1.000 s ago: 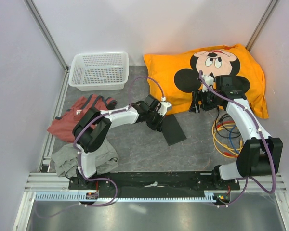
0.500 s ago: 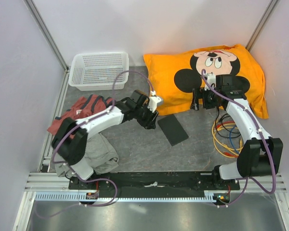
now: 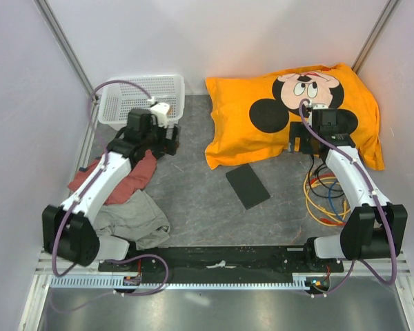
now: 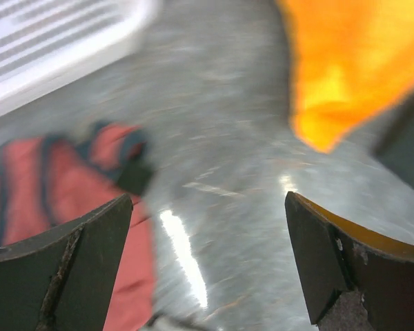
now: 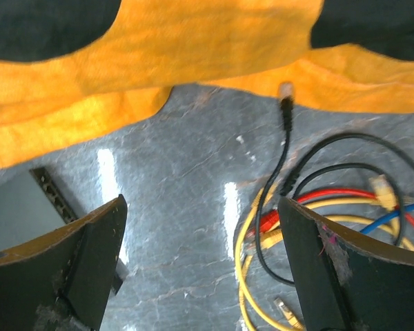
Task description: Pull the plug from the switch port
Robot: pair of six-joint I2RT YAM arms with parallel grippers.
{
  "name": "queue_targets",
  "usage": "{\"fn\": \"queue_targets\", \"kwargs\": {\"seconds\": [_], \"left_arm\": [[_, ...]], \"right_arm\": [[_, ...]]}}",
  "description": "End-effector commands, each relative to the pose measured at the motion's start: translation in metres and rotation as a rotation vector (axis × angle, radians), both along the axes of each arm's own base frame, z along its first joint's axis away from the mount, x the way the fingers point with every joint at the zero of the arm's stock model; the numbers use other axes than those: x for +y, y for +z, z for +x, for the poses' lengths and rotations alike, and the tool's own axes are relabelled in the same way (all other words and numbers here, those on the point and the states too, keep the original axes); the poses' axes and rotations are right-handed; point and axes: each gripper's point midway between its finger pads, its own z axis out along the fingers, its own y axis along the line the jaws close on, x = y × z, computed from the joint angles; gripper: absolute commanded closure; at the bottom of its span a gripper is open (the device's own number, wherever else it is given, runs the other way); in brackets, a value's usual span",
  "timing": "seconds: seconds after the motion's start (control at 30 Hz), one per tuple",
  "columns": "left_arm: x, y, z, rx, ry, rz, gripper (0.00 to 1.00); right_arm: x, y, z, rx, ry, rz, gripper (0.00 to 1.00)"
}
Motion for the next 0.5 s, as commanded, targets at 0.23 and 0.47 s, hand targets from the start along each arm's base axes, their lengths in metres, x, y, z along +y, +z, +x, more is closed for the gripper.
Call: {"fn": "queue_targets", "kwargs": {"seconds": [0.23,0.47], "left_arm": [[0.052,-0.067,-0.034,0.123,0.313,-0.129,0.01],[0.045,-0.076,-0.045,0.15,0.259,-0.146,0.01]], "right_arm": [[0.016,-0.031,-0.024,0.062,0.052,0.108,0.02],[0.019,-0.042,-0.032,0.076,0.06,0.14,0.02]]}}
